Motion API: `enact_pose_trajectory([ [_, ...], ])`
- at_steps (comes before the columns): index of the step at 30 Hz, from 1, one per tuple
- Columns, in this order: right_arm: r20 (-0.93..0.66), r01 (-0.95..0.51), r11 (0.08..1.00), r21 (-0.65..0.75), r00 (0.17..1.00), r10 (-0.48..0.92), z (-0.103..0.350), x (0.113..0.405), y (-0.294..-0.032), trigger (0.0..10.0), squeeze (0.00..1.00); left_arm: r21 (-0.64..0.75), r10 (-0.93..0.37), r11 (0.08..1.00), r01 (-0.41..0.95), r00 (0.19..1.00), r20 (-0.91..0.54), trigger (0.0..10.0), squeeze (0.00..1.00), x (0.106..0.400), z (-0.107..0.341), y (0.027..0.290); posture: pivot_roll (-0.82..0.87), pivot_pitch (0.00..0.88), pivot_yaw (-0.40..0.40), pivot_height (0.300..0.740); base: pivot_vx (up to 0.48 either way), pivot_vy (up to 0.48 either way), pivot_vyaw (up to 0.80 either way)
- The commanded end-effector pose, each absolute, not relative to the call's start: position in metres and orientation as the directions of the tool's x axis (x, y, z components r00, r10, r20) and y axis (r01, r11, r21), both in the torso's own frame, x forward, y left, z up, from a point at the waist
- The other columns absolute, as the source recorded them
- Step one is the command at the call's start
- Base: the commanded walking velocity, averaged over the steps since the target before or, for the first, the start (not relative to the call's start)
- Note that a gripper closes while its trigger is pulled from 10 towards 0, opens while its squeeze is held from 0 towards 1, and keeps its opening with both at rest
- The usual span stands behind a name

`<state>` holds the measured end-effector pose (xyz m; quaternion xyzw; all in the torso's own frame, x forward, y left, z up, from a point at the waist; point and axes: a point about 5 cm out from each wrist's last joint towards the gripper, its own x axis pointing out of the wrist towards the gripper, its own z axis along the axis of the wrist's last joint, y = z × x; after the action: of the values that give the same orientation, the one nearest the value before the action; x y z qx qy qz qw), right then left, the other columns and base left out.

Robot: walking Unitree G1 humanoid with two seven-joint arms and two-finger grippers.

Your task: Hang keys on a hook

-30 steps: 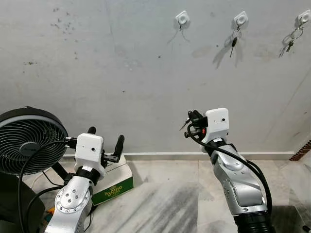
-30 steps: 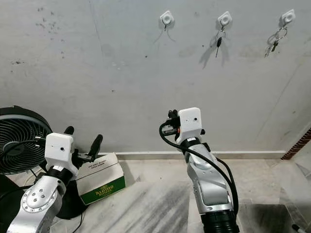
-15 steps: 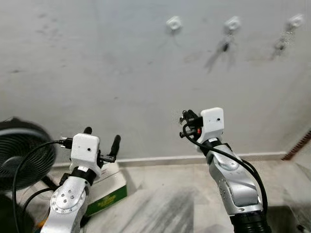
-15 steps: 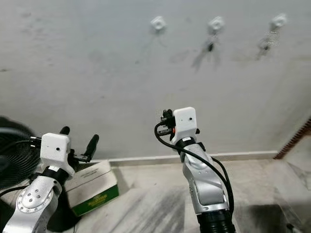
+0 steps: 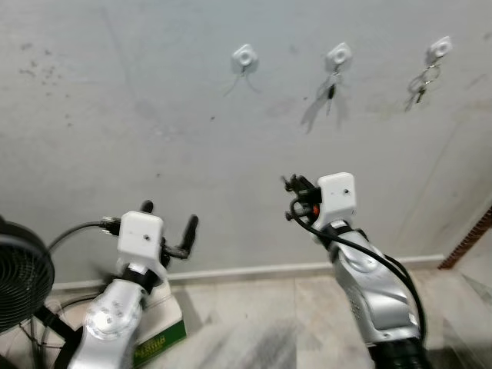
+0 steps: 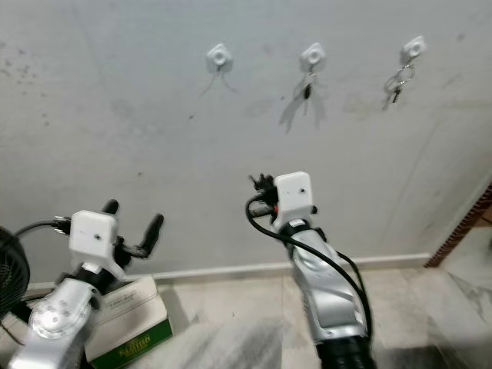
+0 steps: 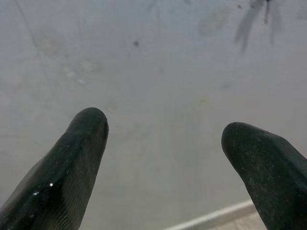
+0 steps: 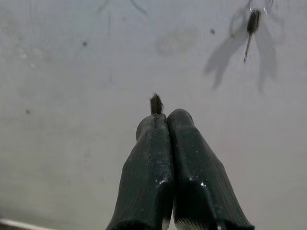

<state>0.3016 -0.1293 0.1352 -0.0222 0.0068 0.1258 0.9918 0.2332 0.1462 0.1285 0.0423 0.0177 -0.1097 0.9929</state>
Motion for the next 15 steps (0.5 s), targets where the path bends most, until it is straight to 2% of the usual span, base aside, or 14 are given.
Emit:
enact_pose_trajectory([
  [1, 0.010, -0.293, 0.955, -0.037, 0.956, 0.294, 0.1428, 0.3033, -0.1153, 10.0, 0.00, 0.099, -0.193, 0.976, 0.196, 0.980, -0.042, 10.0, 0.00, 0.2333, 0.1305, 0.1543, 0.16, 0.000, 0.033, 0.740, 0.382, 0.000, 0.00],
  [10, 0.005, -0.297, 0.954, -0.037, 0.955, 0.297, 0.1415, 0.3029, -0.1150, 10.0, 0.00, 0.094, -0.197, 0.975, 0.200, 0.980, -0.043, 10.0, 0.00, 0.2333, 0.1301, 0.1536, 0.16, 0.000, 0.033, 0.740, 0.386, 0.000, 0.00],
  [15, 0.002, -0.296, 0.955, -0.035, 0.955, 0.296, 0.1404, 0.3025, -0.1152, 10.0, 0.00, 0.090, -0.199, 0.975, 0.203, 0.979, -0.045, 10.0, 0.00, 0.2332, 0.1298, 0.1533, 0.16, 0.000, 0.033, 0.740, 0.372, 0.264, 0.00],
])
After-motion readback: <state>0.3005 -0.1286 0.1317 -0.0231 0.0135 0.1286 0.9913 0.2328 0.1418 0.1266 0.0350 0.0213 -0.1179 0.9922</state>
